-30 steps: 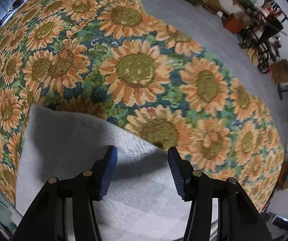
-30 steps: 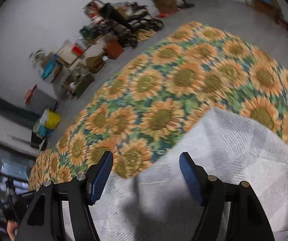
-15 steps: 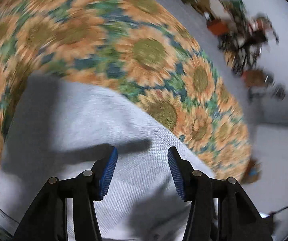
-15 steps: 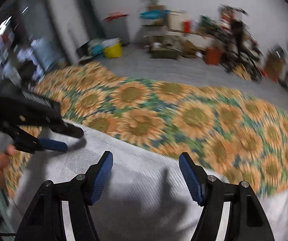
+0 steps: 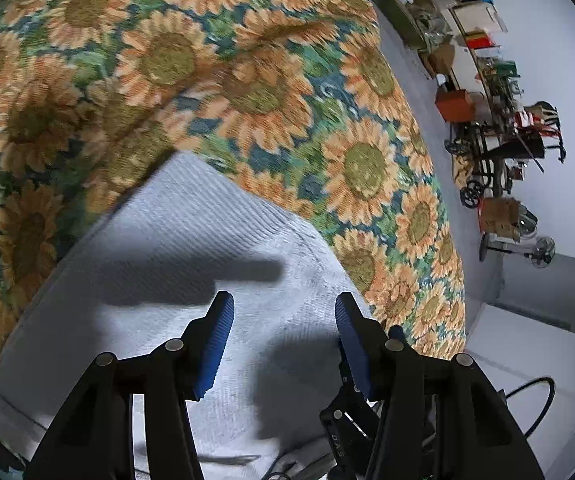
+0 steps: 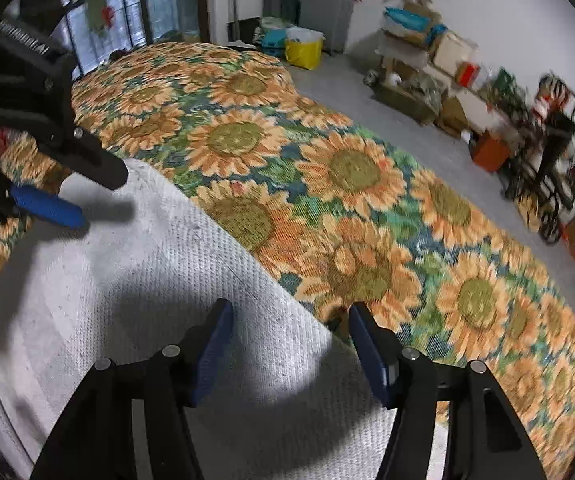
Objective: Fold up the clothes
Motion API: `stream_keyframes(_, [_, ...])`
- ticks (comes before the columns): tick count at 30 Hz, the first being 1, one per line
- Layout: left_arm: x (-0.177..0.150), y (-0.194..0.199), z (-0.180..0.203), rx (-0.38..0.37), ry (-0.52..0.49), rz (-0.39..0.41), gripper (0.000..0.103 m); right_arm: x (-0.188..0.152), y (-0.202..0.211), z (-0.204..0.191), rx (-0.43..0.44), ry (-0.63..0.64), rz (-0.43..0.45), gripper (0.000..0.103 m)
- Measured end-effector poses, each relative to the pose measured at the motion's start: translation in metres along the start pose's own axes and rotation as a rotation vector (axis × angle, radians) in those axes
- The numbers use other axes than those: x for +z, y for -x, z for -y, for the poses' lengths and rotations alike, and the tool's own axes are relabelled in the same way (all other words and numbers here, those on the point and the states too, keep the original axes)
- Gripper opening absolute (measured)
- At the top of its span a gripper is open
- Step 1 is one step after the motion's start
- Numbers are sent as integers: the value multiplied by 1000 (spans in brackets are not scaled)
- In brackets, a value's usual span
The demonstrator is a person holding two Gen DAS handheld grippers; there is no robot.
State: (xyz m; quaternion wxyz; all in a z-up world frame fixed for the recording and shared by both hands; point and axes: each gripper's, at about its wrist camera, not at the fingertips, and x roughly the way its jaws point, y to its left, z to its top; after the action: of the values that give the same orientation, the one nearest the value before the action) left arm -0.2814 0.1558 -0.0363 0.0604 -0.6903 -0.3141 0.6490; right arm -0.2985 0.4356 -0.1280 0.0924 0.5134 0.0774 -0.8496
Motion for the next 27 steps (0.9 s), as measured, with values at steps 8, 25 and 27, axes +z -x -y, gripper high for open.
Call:
stream_keyframes(8, [-26,-10,16,-84,-8,-5,54,-15,36,7,38,-81,64,5])
stream_keyframes(25, [-72,-13,11,-82,-99,153,9,-76,65,-6,134,-154,107,24])
stream_keyframes(27, [-78,-8,0,-121,-119,172,8,-96,87,21,92,-288,162,47])
